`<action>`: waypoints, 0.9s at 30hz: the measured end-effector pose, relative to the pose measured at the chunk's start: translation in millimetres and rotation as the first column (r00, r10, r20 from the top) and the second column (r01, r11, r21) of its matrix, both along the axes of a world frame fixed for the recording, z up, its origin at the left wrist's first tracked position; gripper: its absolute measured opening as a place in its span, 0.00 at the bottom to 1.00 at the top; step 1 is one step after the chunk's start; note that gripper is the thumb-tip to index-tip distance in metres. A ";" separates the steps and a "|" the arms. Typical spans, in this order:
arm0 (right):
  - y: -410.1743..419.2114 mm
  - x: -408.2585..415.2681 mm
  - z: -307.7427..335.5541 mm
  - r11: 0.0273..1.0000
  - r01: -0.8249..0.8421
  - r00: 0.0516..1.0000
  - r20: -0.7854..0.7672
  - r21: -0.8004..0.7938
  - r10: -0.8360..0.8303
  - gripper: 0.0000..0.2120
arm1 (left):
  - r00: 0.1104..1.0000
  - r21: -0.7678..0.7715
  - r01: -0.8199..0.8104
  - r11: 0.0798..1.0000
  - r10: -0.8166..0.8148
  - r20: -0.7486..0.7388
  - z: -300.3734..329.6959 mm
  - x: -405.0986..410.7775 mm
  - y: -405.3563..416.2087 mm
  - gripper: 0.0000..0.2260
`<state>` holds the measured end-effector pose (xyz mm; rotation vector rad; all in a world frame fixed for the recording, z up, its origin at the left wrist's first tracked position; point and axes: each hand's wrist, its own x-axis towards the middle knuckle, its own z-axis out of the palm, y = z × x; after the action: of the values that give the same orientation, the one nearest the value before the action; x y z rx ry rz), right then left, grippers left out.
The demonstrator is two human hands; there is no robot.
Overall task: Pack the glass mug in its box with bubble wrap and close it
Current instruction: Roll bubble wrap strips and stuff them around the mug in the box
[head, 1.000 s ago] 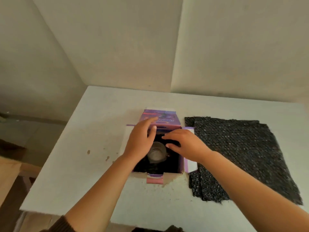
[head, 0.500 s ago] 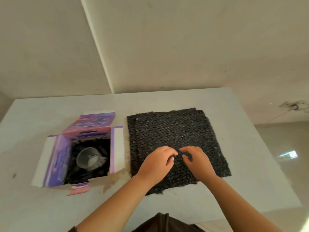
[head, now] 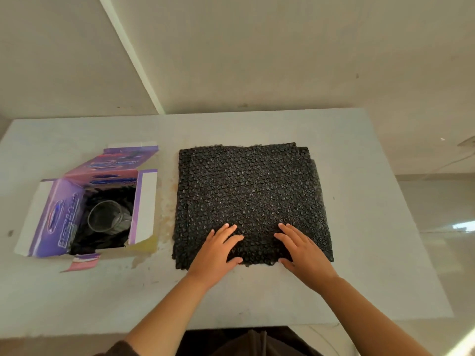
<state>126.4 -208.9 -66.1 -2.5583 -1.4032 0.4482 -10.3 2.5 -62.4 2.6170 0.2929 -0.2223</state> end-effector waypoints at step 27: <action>15.7 55.5 37.3 0.979 0.202 0.979 -0.036 0.029 -0.201 0.06 | 0.982 0.148 -0.189 0.971 0.187 0.030 28.9 24.7 35.0 0.15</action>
<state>181.9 -193.3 -28.8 -2.6190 -1.1152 0.4274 14.4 37.5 -33.5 2.7155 0.5692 -0.1187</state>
